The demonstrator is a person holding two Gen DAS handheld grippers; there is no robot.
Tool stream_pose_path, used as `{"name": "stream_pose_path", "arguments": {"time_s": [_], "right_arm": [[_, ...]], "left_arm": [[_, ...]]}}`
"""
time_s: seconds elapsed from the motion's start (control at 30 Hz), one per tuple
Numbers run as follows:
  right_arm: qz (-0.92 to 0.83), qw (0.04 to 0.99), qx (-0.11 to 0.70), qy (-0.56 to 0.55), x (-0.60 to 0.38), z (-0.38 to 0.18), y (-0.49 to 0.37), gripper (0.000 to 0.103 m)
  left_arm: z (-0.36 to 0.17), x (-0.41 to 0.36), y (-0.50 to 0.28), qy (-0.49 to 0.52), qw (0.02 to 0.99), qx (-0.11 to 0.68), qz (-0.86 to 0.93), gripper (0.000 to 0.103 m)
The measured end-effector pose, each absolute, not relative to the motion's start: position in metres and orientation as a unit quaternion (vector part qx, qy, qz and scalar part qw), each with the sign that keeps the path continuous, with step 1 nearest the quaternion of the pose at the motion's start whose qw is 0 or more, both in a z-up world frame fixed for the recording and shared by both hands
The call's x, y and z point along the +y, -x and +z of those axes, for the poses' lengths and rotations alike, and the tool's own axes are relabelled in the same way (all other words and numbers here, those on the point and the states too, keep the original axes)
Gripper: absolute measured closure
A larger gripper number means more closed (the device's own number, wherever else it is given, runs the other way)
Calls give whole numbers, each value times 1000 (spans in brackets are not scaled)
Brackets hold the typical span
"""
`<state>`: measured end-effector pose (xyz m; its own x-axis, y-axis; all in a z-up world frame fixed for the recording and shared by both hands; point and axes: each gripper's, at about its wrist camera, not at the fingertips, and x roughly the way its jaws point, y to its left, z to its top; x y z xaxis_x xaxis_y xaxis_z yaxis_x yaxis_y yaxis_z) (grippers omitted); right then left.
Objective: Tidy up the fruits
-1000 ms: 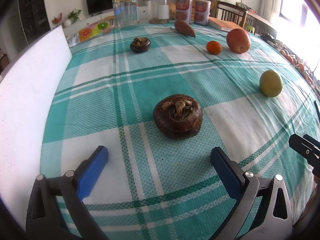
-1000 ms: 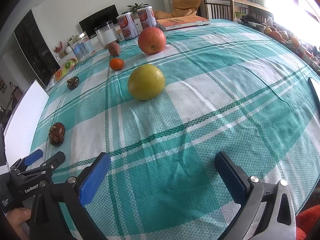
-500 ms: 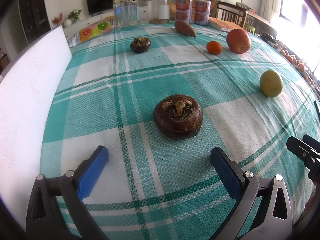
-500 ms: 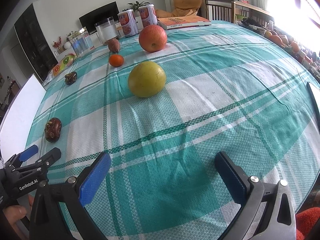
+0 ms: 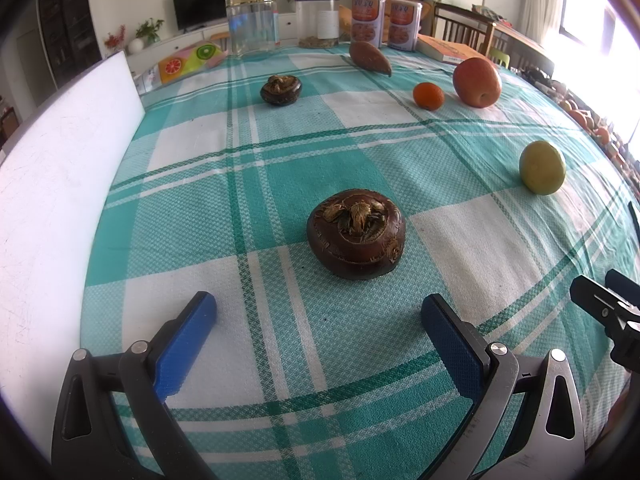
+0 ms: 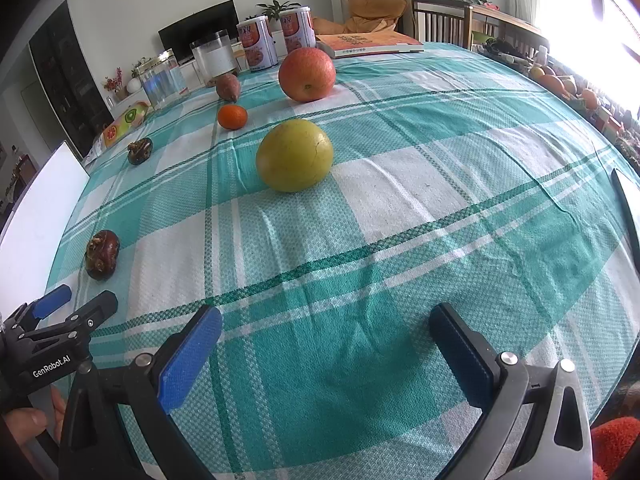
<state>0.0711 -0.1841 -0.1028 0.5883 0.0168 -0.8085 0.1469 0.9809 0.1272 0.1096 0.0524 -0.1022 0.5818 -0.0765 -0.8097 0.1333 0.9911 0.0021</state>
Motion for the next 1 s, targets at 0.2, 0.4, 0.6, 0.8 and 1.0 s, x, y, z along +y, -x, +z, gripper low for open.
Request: {"name": "stream_pose_path", "arguments": {"time_s": [0.2,0.4,0.6,0.8,1.0], "right_arm": [[-7,885,429,-181,-208,-98,-63,0],[-2,888,408,-213,-216,-91,-59,0],[-8,900,369,-233,-230,-75,-53,0],[21,895,430,-116,-196,-80,-124,0],[6,887,462,-20,-172,-99,-171,31]], "left_arm": [[-94,65,-110,26,885,453,-106,2],[-85,42,-134,-14,890,442,-112,2],[-92,27,-144,-49,890,444,-92,52],[-83,40,-122,1,886,450,-109,53],[-54,66,-89,64,880,452,-128,53]]}}
